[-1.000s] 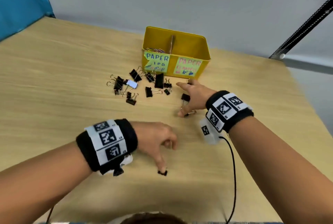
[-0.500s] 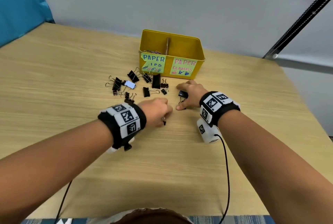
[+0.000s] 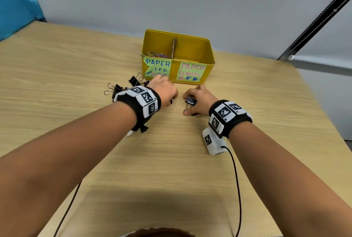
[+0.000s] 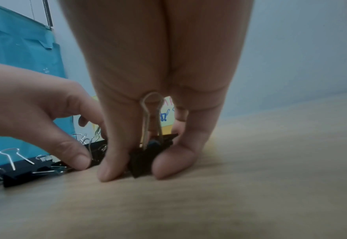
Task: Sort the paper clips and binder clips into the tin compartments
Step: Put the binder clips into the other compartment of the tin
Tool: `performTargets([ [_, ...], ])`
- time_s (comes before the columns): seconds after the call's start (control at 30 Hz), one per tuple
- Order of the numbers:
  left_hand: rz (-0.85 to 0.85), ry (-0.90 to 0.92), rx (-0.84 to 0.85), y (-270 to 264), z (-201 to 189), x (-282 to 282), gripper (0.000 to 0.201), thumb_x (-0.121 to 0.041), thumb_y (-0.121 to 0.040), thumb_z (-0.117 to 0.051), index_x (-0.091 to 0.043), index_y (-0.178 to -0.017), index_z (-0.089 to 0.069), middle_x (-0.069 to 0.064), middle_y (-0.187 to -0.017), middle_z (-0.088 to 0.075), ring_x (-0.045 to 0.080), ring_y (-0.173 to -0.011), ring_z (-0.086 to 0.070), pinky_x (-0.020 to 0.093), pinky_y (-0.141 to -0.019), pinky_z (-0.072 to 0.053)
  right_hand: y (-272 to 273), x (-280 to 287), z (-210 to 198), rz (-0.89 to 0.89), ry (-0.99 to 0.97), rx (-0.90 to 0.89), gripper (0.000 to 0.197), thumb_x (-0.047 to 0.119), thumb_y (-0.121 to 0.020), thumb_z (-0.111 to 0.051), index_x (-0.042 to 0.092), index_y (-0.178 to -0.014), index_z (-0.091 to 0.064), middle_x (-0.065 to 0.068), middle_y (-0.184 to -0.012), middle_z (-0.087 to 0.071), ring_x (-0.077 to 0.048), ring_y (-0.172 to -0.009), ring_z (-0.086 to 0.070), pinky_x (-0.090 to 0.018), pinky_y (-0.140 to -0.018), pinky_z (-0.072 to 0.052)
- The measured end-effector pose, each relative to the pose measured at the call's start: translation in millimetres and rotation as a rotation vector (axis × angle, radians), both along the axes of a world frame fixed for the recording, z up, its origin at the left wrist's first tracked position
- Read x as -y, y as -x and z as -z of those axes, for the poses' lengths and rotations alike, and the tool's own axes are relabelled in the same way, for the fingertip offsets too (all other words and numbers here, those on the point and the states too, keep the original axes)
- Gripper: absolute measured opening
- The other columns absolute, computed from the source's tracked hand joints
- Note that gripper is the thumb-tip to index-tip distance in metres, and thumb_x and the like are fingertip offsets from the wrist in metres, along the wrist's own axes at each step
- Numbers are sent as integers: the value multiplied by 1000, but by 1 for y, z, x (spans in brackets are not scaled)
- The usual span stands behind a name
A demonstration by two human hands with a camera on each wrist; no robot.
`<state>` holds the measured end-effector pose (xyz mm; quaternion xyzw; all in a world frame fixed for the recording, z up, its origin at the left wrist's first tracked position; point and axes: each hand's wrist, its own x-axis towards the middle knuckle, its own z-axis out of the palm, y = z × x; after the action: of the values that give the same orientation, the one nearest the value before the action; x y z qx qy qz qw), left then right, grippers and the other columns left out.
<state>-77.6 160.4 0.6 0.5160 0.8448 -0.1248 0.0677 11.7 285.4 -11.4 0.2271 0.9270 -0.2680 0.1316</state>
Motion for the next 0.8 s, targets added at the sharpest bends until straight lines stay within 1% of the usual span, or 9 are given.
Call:
performTargets([
  [0.03, -8, -2, 7, -1, 0, 0, 38, -35, -87, -58, -23, -123, -58, 6, -128, -58, 26, -127, -40, 40, -105, -29, -1, 1, 1, 13, 28, -17, 55, 16, -69, -81, 17, -118, -56, -4, -111, -33, -25, -100, -49, -23, -48, -56],
  [0.1, -22, -17, 41, -4, -2, 2, 35, -33, -88, -58, -21, -121, -58, 8, -126, -57, 27, -125, -43, 39, -105, -31, -4, 3, 2, 30, 66, -56, 51, 11, -69, -80, 15, -114, -57, -4, -106, -36, -24, -94, -50, -28, -53, -58],
  [0.2, -47, -35, 159, -8, -3, 8, 28, -29, -89, -58, -19, -115, -58, 9, -117, -55, 28, -111, -52, 38, -91, -43, -9, 3, 5, 65, 130, -102, 46, 9, -67, -81, 14, -105, -57, -7, -105, -42, -24, -91, -53, -30, -56, -59],
  [0.3, -70, -64, 246, -15, 1, 16, 25, -24, -88, -59, -18, -112, -57, 10, -115, -52, 29, -102, -58, 36, -77, -48, -14, 2, 7, 106, 207, -133, 41, 10, -67, -82, 18, -94, -52, -3, -93, -47, -18, -76, -53, -21, -46, -54],
  [0.37, -79, -91, 271, -20, 2, 20, 22, -23, -87, -59, -18, -109, -58, 8, -110, -50, 30, -100, -59, 37, -77, -51, -17, 1, 7, 134, 254, -158, 39, 9, -69, -80, 18, -91, -49, 2, -83, -46, -14, -69, -52, -19, -43, -52],
  [0.47, -100, -127, 302, -25, 2, 23, 19, -16, -84, -59, -17, -103, -60, 4, -97, -42, 29, -97, -58, 36, -75, -50, -19, 0, 9, 161, 310, -181, 34, 3, -73, -75, 18, -87, -47, 4, -82, -48, -15, -66, -54, -19, -43, -53],
  [0.6, -153, -246, 410, -24, 6, 26, 17, -5, -80, -60, -10, -96, -64, 7, -101, -46, 26, -91, -56, 33, -79, -51, -19, -4, 6, 157, 366, -176, 35, 1, -76, -71, 24, -77, -45, -1, -75, -53, -16, -61, -56, -21, -44, -51],
  [0.7, -190, -350, 466, -16, 5, 30, 13, -6, -80, -63, -8, -91, -69, 2, -94, -45, 26, -96, -57, 30, -85, -49, -15, -8, -10, 177, 431, -270, 32, -1, -79, -68, 22, -81, -45, -4, -77, -58, -18, -61, -58, -21, -44, -52],
  [0.8, -213, -410, 491, -10, -4, 34, 12, -9, -81, -65, -8, -92, -70, 1, -94, -50, 17, -90, -52, 25, -80, -43, -4, -16, -35, 208, 536, -426, 31, -4, -82, -63, 23, -82, -47, -7, -83, -60, -20, -68, -61, -22, -47, -54],
])
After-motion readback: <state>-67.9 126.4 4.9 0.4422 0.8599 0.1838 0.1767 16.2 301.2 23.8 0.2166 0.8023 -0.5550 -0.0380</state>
